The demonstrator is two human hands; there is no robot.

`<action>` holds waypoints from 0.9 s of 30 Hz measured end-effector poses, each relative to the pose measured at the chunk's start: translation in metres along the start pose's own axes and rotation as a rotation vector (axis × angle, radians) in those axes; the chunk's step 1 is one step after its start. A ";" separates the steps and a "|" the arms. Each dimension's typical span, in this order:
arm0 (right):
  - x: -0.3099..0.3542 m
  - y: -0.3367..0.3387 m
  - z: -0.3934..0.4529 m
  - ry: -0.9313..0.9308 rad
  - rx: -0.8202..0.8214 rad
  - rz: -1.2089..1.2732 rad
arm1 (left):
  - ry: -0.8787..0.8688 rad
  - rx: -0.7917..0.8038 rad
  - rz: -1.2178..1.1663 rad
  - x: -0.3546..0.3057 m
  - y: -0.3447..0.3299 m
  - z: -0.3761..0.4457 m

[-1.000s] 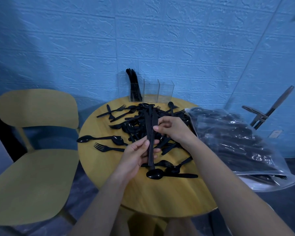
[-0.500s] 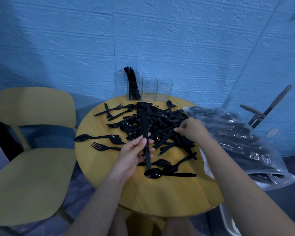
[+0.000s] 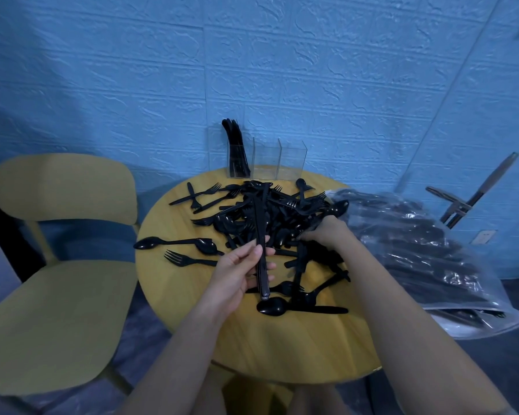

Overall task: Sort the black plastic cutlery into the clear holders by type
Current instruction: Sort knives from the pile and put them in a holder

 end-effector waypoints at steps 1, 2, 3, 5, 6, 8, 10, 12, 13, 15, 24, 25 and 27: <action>-0.001 0.002 -0.003 -0.007 -0.001 0.034 | -0.001 0.000 0.001 0.000 0.000 0.000; -0.002 0.004 -0.006 -0.013 -0.002 0.068 | -0.002 0.000 0.002 0.000 0.000 0.000; -0.003 0.006 -0.009 -0.016 -0.007 0.107 | -0.002 -0.001 0.002 0.000 0.001 0.000; -0.006 0.009 -0.014 -0.009 -0.006 0.210 | -0.002 -0.001 0.003 0.000 0.000 0.000; -0.006 0.010 -0.018 0.000 0.012 0.272 | -0.001 -0.002 0.003 0.000 0.000 0.000; -0.007 0.010 -0.024 0.013 0.082 0.367 | -0.002 -0.005 0.002 0.000 0.000 0.000; -0.006 0.014 -0.033 0.033 0.132 0.384 | -0.008 -0.004 0.001 0.000 0.000 0.000; -0.004 0.018 -0.038 0.085 0.151 0.431 | -0.011 -0.002 0.001 0.000 0.001 0.001; -0.003 0.020 -0.040 0.120 0.170 0.478 | -0.012 -0.001 -0.001 0.000 0.001 0.001; 0.003 0.020 -0.045 0.188 0.218 0.564 | -0.012 -0.003 -0.006 0.000 0.001 0.001; 0.047 0.004 -0.071 0.386 0.410 0.678 | -0.022 -0.026 -0.027 0.000 0.003 0.001; 0.053 0.003 -0.074 0.409 0.417 0.673 | -0.024 -0.027 -0.024 0.000 0.003 0.001; 0.064 -0.001 -0.078 0.446 0.432 0.655 | -0.032 -0.016 -0.002 -0.001 0.003 0.001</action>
Point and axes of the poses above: each hand's wrist, its own z-axis towards the middle knuckle, its own y-axis out of the back of the hand, x = y × z, the point moved 7 cm from there along z, towards the middle knuckle, and after that the axes turned 5 degrees about -y, right-handed, at the moved point
